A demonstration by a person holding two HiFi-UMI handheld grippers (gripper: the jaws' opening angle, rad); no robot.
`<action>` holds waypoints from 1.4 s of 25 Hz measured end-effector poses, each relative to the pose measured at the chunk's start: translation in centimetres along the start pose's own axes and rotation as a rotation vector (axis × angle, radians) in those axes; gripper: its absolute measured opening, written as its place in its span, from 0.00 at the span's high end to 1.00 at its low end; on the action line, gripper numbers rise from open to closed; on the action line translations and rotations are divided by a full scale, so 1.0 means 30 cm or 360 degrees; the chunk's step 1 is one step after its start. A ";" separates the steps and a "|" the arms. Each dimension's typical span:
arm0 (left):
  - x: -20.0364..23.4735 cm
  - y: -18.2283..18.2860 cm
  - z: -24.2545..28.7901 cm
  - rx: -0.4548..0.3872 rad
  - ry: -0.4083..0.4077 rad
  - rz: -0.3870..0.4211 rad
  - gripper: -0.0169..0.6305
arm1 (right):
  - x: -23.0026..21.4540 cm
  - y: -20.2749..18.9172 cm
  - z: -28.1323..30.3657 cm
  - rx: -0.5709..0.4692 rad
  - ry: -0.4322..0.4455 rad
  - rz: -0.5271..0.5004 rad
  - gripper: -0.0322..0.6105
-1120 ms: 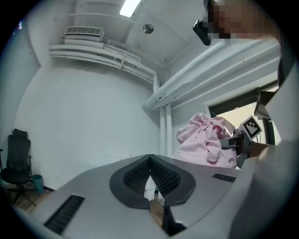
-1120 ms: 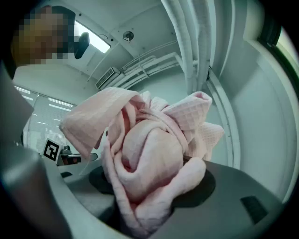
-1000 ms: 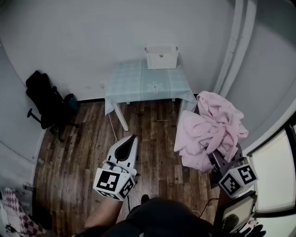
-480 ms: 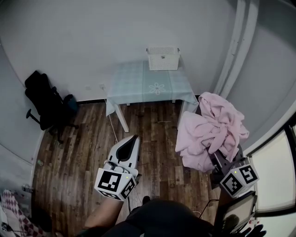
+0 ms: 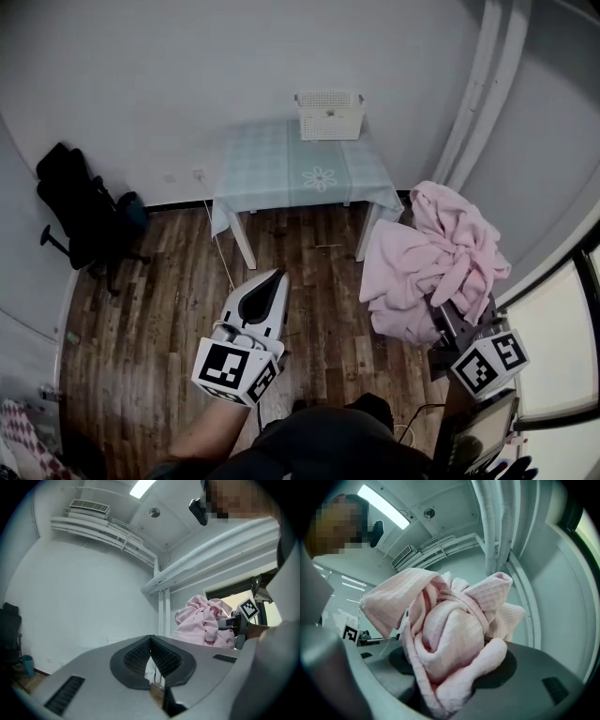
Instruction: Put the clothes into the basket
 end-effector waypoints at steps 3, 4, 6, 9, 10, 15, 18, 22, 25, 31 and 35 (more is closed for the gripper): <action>0.057 -0.011 0.077 0.0009 -0.0006 -0.0017 0.96 | -0.039 0.006 0.089 0.0020 -0.0016 0.0010 0.47; 0.076 -0.013 0.119 0.0018 0.0001 -0.0022 0.96 | -0.067 0.013 0.130 0.0033 -0.0017 0.0013 0.47; 0.108 -0.017 0.204 0.0037 0.0018 -0.0024 0.96 | -0.128 0.028 0.208 0.0053 -0.0012 0.0015 0.47; 0.153 -0.038 0.378 0.0075 0.0051 -0.0027 0.96 | -0.261 0.052 0.353 0.0060 0.0016 0.0055 0.46; 0.168 -0.047 0.444 0.0088 0.0068 -0.0029 0.96 | -0.315 0.061 0.409 0.0063 0.0031 0.0074 0.47; 0.183 -0.039 0.558 0.0103 0.0123 -0.0014 0.96 | -0.397 0.083 0.505 0.0082 0.0070 0.0036 0.47; 0.181 -0.030 0.552 0.0089 0.0145 0.0003 0.96 | -0.388 0.084 0.501 0.0058 0.0095 0.0027 0.47; 0.169 -0.026 0.556 0.0075 0.0172 0.0026 0.96 | -0.392 0.084 0.500 0.0051 0.0134 0.0009 0.47; 0.168 -0.026 0.568 0.0075 0.0190 0.0032 0.96 | -0.389 0.087 0.506 0.0041 0.0170 -0.0005 0.47; 0.144 -0.026 0.631 0.0081 0.0227 0.0038 0.96 | -0.445 0.095 0.547 0.0063 0.0225 -0.0025 0.47; 0.175 -0.058 0.890 0.0147 0.0305 0.0049 0.96 | -0.668 0.126 0.740 0.0089 0.0295 0.0005 0.47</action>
Point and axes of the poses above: the fingertips, and each gripper's own axes: z forward along the fingers, x to its left, y out of its top, the point moved 4 cm from there along -z, backward along the fingers, and after that the axes turned 6 degrees about z, right-handed, at the moved point
